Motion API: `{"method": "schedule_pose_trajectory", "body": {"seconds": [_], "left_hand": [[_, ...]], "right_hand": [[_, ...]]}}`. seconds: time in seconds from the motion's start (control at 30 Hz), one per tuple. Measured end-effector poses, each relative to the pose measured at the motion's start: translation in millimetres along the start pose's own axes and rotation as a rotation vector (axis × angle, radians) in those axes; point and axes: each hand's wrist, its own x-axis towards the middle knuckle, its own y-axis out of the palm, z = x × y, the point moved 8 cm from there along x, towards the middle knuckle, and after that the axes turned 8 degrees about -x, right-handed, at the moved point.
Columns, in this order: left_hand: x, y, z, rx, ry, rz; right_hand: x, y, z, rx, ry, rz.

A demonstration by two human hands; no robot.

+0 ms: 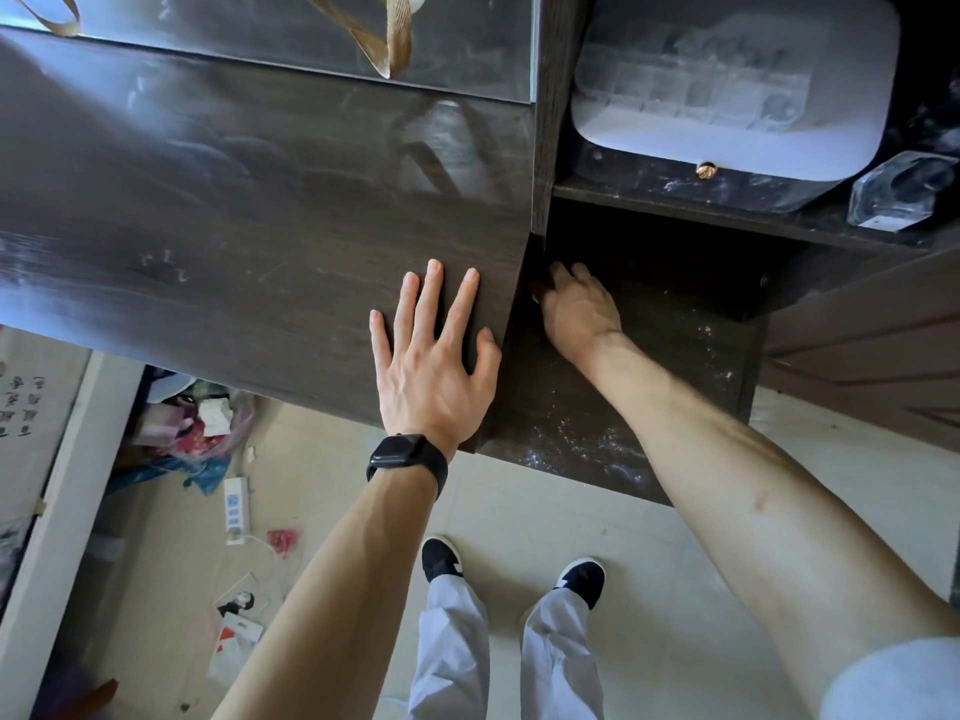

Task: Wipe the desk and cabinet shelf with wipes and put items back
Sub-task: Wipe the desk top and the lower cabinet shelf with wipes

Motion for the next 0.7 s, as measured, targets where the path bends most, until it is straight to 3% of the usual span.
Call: {"method": "schedule_pose_trajectory", "body": {"seconds": [0.13,0.27,0.33,0.4,0.53,0.63,0.7], "left_hand": [[-1,-1,-1,-0.014,0.001,-0.007],[0,0,-1,-0.014,0.002,-0.016],[0,-1,-1,-0.018,0.001,-0.024],[-1,-1,-1,-0.018,0.003,-0.031],[-1,-1,-1,-0.009,0.009,-0.027],[-1,0,-1,-0.003,0.016,-0.023],[-1,1,-1,-0.003,0.019,-0.019]], "right_hand": [[-27,5,7,0.053,0.039,0.076],[-100,31,34,0.118,-0.062,0.047],[-128,40,48,0.169,-0.134,0.001],[-139,34,52,0.237,-0.179,-0.151],[-120,9,-4,0.472,0.191,-0.366],[-81,1,-52,0.371,0.338,-0.404],[-60,5,-67,0.295,0.338,-0.362]]}}
